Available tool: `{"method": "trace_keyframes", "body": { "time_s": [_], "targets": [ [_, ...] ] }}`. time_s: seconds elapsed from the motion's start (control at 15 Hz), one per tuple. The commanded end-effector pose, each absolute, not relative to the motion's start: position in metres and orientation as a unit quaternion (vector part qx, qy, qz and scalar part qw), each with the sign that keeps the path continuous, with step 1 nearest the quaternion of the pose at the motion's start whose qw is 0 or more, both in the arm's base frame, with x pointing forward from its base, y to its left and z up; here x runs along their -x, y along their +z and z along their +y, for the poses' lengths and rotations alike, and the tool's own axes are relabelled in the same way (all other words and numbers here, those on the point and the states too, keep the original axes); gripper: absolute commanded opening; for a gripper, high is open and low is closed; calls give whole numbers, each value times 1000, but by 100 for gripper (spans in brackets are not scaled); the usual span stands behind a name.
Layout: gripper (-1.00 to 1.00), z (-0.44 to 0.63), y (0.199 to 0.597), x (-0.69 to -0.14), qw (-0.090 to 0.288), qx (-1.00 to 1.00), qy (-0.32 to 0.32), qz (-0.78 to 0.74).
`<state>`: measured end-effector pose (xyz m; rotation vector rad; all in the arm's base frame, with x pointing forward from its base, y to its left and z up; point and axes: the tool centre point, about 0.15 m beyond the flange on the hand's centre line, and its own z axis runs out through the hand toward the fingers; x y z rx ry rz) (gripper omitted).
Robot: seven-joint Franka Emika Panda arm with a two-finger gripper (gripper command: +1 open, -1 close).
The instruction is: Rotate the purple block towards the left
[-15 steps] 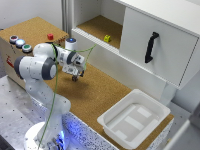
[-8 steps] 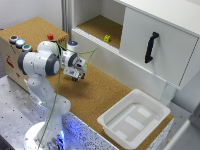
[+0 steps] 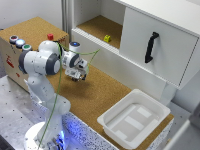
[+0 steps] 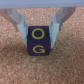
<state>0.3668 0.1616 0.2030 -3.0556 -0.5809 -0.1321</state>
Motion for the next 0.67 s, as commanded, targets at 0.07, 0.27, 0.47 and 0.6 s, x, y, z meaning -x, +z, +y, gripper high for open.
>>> {"method": "trace_keyframes", "body": {
  "time_s": [0.07, 0.27, 0.47, 0.6],
  "targets": [
    [-100, 165, 235, -364, -1, 980, -38, -197],
    [-100, 173, 243, -368, -8, 974, -35, -222],
    [-100, 179, 248, -375, -34, 955, -13, -295],
    [-100, 180, 252, -381, -41, 937, -3, -346]
  ]
}}
